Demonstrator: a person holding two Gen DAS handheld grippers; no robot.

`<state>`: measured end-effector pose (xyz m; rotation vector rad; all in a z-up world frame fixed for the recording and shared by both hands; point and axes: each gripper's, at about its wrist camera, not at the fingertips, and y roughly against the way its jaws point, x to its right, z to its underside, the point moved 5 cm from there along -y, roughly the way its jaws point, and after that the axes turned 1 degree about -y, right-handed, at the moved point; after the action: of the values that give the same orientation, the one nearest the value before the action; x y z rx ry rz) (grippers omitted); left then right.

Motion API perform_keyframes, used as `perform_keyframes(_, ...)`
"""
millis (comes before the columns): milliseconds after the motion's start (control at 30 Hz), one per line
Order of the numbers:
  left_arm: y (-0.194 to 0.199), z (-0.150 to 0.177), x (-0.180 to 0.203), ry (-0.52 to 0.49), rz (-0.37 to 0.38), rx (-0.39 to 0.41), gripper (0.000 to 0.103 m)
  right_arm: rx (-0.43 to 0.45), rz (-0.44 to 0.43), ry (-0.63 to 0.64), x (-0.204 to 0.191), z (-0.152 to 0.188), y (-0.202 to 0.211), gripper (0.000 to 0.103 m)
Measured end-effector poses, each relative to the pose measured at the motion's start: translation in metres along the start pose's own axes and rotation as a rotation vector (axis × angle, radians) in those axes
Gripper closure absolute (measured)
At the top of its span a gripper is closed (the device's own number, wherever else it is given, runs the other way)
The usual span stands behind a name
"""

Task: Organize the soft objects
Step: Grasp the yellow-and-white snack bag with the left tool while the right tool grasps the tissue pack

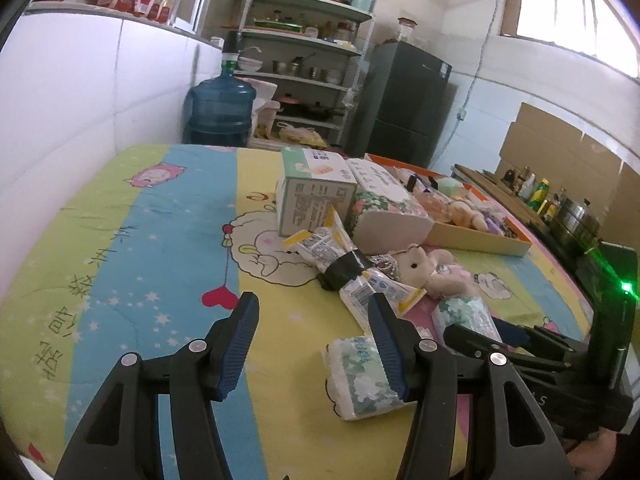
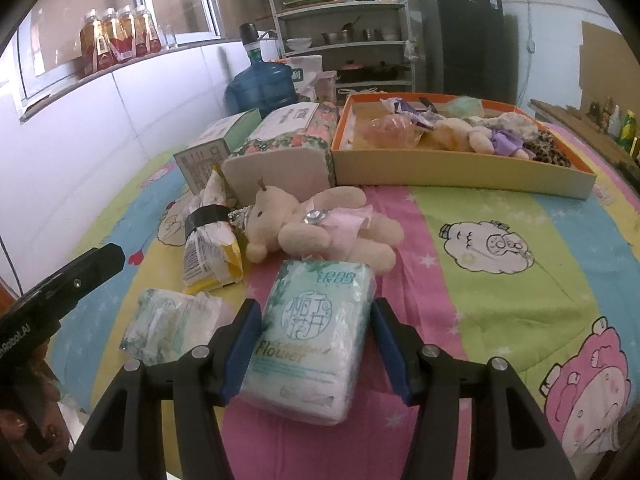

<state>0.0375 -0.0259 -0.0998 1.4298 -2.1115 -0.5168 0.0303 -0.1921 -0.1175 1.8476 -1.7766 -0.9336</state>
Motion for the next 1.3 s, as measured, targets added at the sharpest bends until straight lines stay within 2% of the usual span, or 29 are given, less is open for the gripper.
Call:
perform_keyframes(200,-0.004,-0.001,0.01,-0.02,0.014,-0.011,0.044,0.017,-0.024,0.01,0.0,0.0,0.004,0.056)
perform_keyframes(400,-0.017,-0.02,0.021,0.001,0.019,-0.019,0.044,0.063,-0.059,-0.002,0.003,-0.006,0.016,0.057)
perform_keyframes(633,-0.063,-0.027,0.019,0.119,0.005,-0.135,0.044,0.114,-0.085,0.013,0.006,-0.012,0.028,0.057)
perform_keyframes(867,-0.094,-0.017,0.022,0.179,0.01,-0.227,0.044,0.138,-0.131,-0.003,0.018,-0.016,0.031,0.057)
perform_keyframes(1067,-0.099,-0.015,0.028,0.17,-0.012,-0.215,0.043,0.14,-0.16,-0.029,0.029,-0.017,0.028,0.057)
perform_keyframes(1167,-0.098,-0.014,0.028,0.179,0.011,-0.204,0.05,0.14,-0.169,-0.043,0.035,-0.017,0.026,0.057)
perform_keyframes(1300,-0.09,-0.011,0.026,0.192,0.017,-0.187,0.053,0.136,-0.179,-0.057,0.04,-0.015,0.025,0.057)
